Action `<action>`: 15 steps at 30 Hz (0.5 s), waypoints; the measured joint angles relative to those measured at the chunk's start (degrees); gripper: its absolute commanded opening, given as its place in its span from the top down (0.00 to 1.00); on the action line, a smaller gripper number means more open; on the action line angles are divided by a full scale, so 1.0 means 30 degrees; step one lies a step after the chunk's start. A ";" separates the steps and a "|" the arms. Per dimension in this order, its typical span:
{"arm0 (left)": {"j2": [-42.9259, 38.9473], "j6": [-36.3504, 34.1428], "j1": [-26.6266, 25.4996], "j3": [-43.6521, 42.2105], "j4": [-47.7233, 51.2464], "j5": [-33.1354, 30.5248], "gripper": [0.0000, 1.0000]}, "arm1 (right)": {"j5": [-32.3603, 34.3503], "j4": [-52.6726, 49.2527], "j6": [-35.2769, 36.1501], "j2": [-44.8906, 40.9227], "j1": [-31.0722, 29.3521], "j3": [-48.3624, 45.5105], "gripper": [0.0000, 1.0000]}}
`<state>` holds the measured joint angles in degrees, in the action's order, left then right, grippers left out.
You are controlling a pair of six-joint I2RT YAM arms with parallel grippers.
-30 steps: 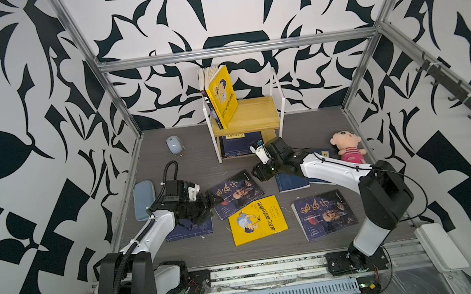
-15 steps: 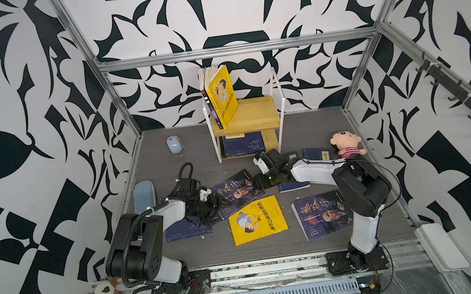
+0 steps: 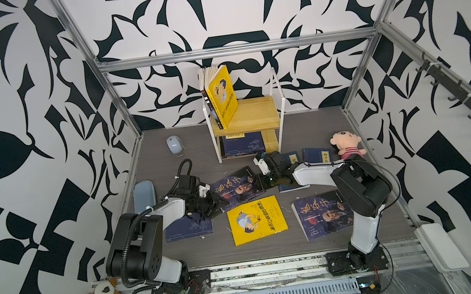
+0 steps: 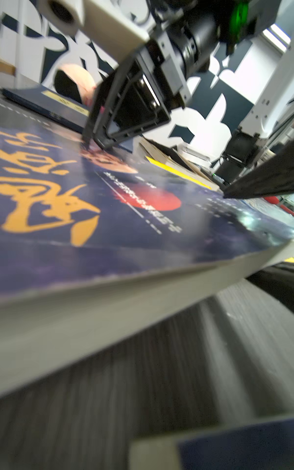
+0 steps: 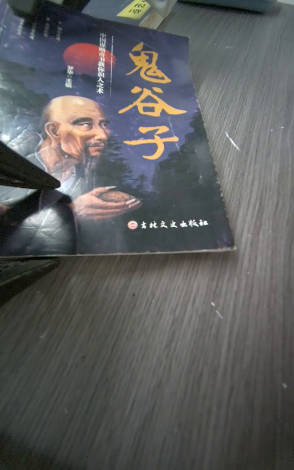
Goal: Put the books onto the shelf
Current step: 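Grasp the portrait calligraphy book's edges with both grippers and lift it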
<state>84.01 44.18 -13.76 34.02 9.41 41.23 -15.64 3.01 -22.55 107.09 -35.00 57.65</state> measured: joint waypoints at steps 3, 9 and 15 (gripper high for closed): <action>-0.0495 0.0087 0.0000 0.0087 0.0022 0.0007 0.78 | -0.0051 0.0284 -0.0022 0.0000 0.0036 -0.0109 0.55; -0.1078 0.0189 0.0044 0.0517 0.0007 0.0284 0.99 | 0.0117 0.0612 0.0153 -0.0270 0.0036 -0.0452 0.48; -0.1552 -0.0087 0.0022 0.0619 0.0175 0.0284 1.00 | 0.1676 -0.0044 0.2193 -0.3468 -0.0874 -0.2528 0.39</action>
<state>79.35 43.92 -13.69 35.88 9.93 42.09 -10.61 2.87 -15.97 96.68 -37.63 50.06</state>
